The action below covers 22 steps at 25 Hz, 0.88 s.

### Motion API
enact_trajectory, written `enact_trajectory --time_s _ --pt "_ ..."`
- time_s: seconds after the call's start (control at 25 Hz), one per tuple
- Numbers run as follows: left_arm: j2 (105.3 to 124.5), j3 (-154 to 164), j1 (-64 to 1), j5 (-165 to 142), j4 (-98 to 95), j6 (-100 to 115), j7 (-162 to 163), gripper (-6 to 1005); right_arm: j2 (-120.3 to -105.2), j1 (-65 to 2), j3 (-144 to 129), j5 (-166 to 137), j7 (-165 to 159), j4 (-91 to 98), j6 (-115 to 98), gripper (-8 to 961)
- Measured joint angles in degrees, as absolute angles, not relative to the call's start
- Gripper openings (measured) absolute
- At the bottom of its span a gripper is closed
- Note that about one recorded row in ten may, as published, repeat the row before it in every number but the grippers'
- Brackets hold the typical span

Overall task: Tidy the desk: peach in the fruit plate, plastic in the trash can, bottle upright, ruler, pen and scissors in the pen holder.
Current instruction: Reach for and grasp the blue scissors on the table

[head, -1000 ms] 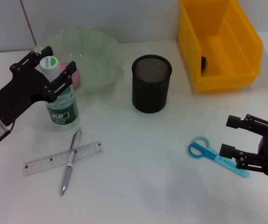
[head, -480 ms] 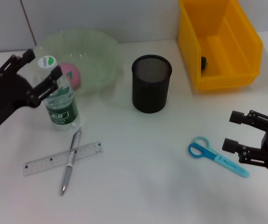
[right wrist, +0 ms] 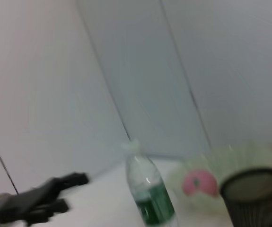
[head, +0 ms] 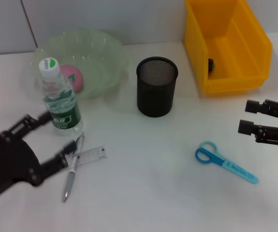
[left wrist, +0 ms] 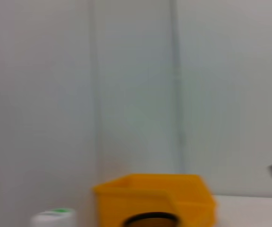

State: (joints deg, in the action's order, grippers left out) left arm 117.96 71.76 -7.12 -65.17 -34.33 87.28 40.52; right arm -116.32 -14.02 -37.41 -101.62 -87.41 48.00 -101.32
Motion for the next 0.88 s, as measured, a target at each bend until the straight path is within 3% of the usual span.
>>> enact_trajectory --time_s 0.2,0.48,0.56,0.6,0.76,0.88 --pt "117.83 71.52 -6.25 -69.91 -35.29 89.83 44.45 783 -116.59 -19.45 -41.19 -120.48 -115.48 70.9 -102.05 820" --pt "118.02 71.36 -7.07 -73.86 -34.99 89.9 45.98 782 -115.37 -32.77 -50.82 -145.91 -140.78 90.2 -113.66 820" --pt "118.18 71.35 -7.22 -74.17 -34.92 89.73 46.61 781 -116.3 -36.78 -54.74 -153.11 -143.06 91.49 -116.38 819" --pt "118.18 71.34 -7.23 -74.17 -34.92 89.71 46.67 781 -116.3 -36.78 -54.74 -153.11 -143.06 91.49 -116.38 819" --pt "118.2 71.35 -7.31 -74.2 -34.92 89.53 46.84 780 -118.63 -37.32 -62.79 -159.81 -143.12 91.71 -115.71 819" --pt "118.21 71.36 -7.58 -74.23 -34.86 89.37 46.85 780 -119.12 -36.25 -69.12 -161.12 -143.32 91.04 -112.87 818"
